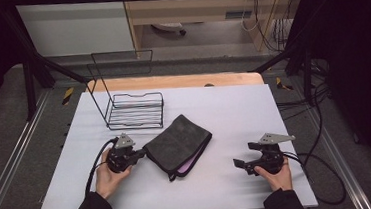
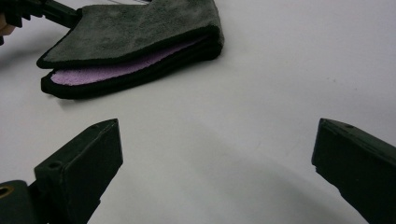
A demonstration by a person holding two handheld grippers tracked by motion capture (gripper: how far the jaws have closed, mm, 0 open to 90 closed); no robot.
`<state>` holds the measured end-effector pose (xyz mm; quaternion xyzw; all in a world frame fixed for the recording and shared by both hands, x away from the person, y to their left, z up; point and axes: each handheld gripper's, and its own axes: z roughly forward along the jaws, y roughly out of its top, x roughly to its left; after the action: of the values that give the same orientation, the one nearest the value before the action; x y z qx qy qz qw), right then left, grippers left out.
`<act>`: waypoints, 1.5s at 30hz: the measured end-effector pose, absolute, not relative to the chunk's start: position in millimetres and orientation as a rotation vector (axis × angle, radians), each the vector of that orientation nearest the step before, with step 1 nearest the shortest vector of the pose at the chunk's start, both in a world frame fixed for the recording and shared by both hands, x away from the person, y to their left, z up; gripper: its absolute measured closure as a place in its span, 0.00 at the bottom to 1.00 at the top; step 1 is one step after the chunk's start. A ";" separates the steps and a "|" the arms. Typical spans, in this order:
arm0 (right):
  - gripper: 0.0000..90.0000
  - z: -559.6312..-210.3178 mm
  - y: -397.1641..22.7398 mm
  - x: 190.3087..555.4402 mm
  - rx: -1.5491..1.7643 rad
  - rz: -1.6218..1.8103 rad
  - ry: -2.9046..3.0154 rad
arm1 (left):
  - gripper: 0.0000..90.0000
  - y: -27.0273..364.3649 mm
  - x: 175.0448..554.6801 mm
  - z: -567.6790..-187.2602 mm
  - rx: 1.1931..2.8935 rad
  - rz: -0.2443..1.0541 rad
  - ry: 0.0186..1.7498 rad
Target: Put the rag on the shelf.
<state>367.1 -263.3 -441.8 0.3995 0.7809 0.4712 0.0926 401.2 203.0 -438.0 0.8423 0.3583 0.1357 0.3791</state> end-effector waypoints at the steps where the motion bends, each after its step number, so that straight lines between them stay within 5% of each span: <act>1: 0.03 -441.7 -263.2 367.0 1.187 1.399 2.318 | 1.00 202.8 401.1 -438.5 2.150 0.337 0.913; 10: 0.03 -442.0 -262.5 366.9 1.196 1.403 2.316 | 0.87 202.3 403.6 -448.3 2.100 0.215 0.927; 21: 0.03 -441.5 -260.2 366.6 1.184 1.410 2.320 | 0.81 201.0 390.0 -434.7 2.100 0.230 0.897; 30: 0.03 -442.1 -258.6 366.8 1.178 1.398 2.330 | 0.66 146.1 363.4 -420.7 2.160 0.198 0.764; 38: 0.03 -442.4 -258.4 367.2 1.174 1.400 2.330 | 0.75 119.6 360.4 -433.8 2.240 0.147 0.759; 40: 0.03 -442.8 -257.9 367.1 1.177 1.396 2.334 | 1.00 121.0 361.2 -432.1 2.240 0.171 0.766; 45: 0.03 -442.6 -258.3 367.3 1.175 1.395 2.335 | 1.00 121.4 366.4 -430.6 2.233 0.111 0.780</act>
<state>367.3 -258.3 -442.6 0.3950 0.7850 0.4688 0.0894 366.4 121.4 -430.6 0.8733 0.3050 0.0435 0.3773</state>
